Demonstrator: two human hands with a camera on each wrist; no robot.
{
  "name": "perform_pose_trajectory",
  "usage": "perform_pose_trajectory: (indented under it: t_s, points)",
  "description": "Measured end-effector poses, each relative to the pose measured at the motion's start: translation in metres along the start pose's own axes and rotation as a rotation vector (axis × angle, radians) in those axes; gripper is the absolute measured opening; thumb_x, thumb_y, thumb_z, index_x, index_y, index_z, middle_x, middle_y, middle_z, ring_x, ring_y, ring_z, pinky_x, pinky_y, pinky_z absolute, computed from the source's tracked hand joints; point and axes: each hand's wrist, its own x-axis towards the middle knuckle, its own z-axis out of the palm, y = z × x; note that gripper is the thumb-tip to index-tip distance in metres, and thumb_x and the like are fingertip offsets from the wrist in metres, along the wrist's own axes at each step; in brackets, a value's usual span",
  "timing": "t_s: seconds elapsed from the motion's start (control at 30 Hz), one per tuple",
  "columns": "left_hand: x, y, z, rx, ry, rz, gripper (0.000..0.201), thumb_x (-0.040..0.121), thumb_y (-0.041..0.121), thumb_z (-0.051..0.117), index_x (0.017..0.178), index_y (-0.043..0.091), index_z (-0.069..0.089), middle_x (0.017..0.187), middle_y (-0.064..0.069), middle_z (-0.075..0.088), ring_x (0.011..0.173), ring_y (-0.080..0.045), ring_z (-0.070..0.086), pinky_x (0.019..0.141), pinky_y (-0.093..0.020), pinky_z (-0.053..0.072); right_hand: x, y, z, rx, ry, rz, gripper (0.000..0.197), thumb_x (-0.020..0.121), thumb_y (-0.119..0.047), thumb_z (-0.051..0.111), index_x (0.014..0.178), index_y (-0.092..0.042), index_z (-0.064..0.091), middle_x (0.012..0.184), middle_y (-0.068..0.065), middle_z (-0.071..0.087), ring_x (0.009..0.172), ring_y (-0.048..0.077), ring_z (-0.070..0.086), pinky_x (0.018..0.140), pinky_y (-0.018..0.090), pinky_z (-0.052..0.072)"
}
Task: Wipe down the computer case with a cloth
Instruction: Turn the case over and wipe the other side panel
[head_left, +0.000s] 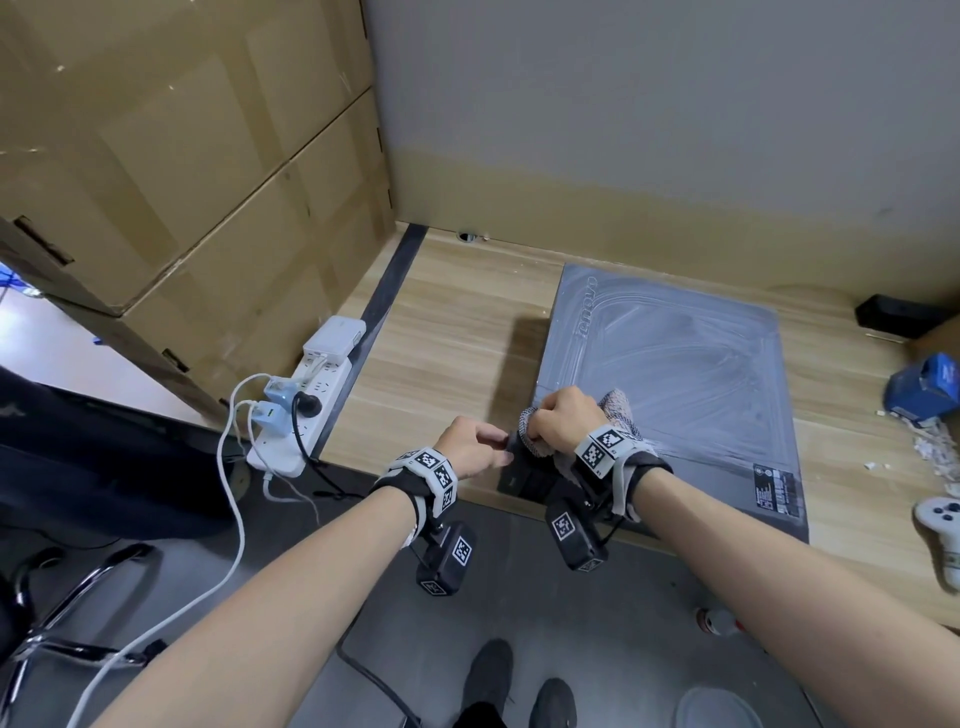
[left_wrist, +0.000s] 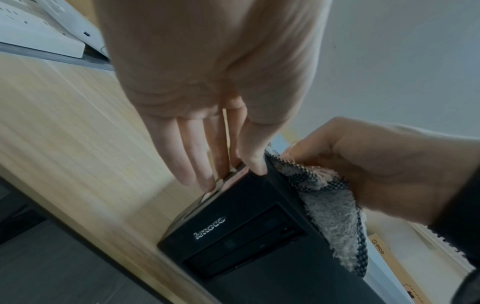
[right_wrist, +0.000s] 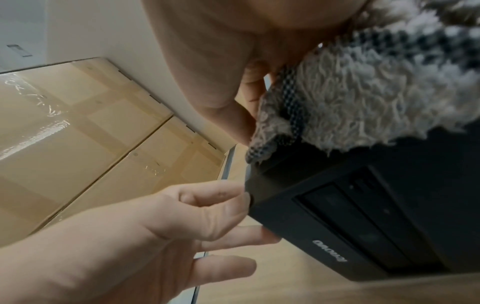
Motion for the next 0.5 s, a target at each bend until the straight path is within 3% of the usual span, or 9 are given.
perform_pose_trajectory:
  t_s: [0.1,0.23,0.5]
  points:
    - [0.001,-0.002,0.000,0.001,0.005,0.002,0.036,0.080,0.011,0.076,0.116,0.011,0.070,0.092,0.000,0.068,0.077,-0.012,0.059,0.072,-0.026,0.048,0.002,-0.001,0.002,0.027,0.021,0.010,0.013,0.062,-0.021,0.063,0.066,-0.012,0.072,0.066,0.006,0.071,0.073,0.028,0.067,0.072,0.035,0.059]
    - [0.003,-0.003,0.000,0.005,-0.002,0.003,0.035,0.080,0.013,0.077,0.115,0.013,0.071,0.101,-0.001,0.071,0.080,-0.012,0.060,0.073,-0.025,0.048,0.001,0.000,0.010,0.044,0.068,0.029,0.012,0.060,-0.025,0.060,0.061,-0.017,0.069,0.069,0.006,0.071,0.075,0.031,0.066,0.077,0.039,0.058]
    - [0.003,-0.004,0.001,-0.010,-0.002,0.024,0.032,0.081,0.012,0.076,0.113,0.013,0.071,0.102,-0.005,0.072,0.086,-0.013,0.061,0.077,-0.027,0.050,-0.012,-0.002,0.016,-0.023,0.051,0.024,0.008,0.060,-0.026,0.060,0.060,-0.021,0.066,0.075,0.004,0.070,0.079,0.032,0.064,0.080,0.034,0.054]
